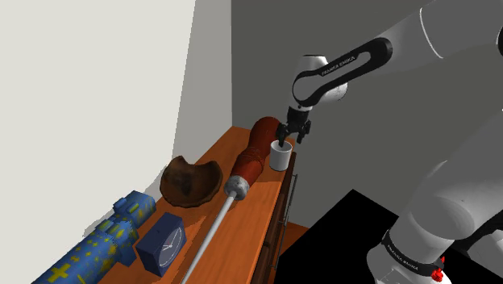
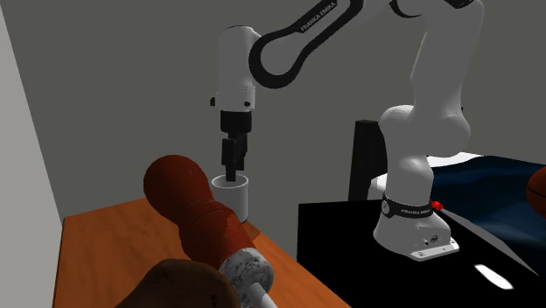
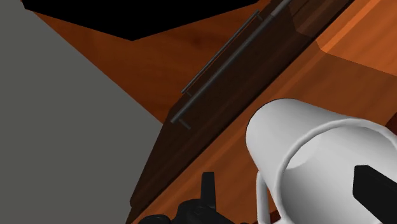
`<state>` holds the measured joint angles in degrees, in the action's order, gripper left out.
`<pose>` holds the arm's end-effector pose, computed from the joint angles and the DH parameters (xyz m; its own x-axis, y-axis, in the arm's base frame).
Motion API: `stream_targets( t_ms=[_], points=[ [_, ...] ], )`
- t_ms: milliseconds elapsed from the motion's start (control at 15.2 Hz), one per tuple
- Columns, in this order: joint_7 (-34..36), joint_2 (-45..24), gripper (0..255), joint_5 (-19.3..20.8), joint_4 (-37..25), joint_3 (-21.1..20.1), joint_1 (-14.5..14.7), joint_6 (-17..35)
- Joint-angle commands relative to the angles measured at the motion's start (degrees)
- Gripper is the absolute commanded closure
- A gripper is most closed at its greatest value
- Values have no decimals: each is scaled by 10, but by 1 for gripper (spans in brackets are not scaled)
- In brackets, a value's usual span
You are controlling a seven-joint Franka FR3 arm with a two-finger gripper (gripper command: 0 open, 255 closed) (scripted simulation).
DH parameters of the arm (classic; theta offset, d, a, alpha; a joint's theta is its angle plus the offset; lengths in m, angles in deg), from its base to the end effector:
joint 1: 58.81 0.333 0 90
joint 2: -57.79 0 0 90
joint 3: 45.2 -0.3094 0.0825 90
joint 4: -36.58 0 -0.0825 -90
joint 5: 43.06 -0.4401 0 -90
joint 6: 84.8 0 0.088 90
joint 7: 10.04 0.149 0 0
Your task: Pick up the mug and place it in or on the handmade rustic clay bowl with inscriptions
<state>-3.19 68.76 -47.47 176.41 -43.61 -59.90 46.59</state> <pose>0.5108 -0.0193 0.2957 0.9760 -0.2150 0.0342 -0.2122 -0.9747 -0.0697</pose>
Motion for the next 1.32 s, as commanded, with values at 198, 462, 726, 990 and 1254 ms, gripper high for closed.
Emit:
stream_targets(
  t_ms=[198, 462, 726, 990, 1254],
  points=[
    [-5, -30, 0, -4, 12, 0, 1, 43],
    [-5, -34, 0, -5, 13, 0, 1, 48],
    [-5, -34, 0, -5, 14, 0, 1, 48],
    [-5, -34, 255, -5, 14, 0, 1, 48],
    [-5, -34, 255, -5, 14, 0, 1, 48]
  ],
)
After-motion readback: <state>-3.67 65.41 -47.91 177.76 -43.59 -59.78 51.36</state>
